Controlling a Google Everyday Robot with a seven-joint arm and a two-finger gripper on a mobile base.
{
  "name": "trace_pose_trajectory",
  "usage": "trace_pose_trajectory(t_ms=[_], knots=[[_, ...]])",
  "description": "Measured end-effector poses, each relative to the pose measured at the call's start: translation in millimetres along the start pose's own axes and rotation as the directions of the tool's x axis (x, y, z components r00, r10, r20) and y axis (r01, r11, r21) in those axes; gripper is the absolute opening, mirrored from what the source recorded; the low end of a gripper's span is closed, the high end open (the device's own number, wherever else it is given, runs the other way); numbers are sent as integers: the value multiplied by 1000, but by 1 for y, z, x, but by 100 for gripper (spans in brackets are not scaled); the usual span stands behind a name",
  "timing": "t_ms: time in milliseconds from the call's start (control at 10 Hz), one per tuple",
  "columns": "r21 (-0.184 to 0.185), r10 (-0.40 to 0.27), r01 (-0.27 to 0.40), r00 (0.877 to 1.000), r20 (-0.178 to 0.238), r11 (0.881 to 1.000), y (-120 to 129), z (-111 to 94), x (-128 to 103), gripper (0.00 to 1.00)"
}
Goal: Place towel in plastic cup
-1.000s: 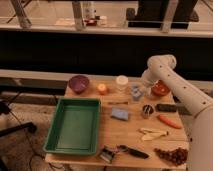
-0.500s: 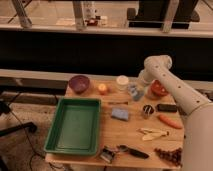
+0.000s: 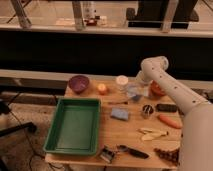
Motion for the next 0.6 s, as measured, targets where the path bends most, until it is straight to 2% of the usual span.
trace_pose_trajectory(t_ms=[400,600], knots=[[24,-2,3,1000,-25,1000,-2,-1,2,80],[13,4,-3,1000,-27,1000,1,3,5,80]])
